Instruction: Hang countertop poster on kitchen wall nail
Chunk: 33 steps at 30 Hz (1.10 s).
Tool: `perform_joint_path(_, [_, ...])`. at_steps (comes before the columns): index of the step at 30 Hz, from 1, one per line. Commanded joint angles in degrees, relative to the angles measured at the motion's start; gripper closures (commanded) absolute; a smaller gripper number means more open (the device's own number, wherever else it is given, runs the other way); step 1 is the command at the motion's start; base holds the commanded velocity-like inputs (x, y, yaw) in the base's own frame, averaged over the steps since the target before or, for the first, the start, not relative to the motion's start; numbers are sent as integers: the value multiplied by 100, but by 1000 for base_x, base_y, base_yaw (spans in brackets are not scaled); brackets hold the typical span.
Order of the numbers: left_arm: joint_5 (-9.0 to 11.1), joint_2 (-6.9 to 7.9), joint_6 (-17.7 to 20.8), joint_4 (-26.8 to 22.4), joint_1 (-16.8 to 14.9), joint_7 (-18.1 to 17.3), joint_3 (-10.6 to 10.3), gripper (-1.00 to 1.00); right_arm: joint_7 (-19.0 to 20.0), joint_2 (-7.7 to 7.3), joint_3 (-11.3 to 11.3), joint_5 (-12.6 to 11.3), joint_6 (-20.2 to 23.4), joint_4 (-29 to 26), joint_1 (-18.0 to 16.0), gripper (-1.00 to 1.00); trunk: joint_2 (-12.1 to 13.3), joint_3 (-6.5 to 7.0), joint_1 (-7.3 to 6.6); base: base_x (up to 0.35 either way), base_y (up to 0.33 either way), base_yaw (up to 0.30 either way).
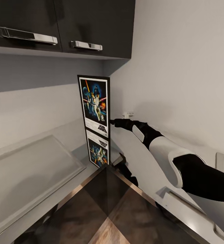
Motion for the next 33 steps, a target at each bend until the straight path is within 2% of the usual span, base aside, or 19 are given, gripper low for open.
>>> perform_joint_path(1, [2, -3, -3, -6, 1, -35, 18, -100, 0, -2, 37, -59, 30, -5, -3, -100, -3, -5, 0, 16, 0, 0])
perform_joint_path(29, [2, -3, -5, -7, 1, -35, 23, -100, 7, 0, 45, -59, 34, 7, -3, -100, -3, -5, 0, 2, 0, 0])
perform_joint_path(33, [2, -3, -5, -7, 1, -35, 21, -100, 107, 3, 51, -58, 38, 10, -3, -100, -3, -5, 0, 0, 0, 0])
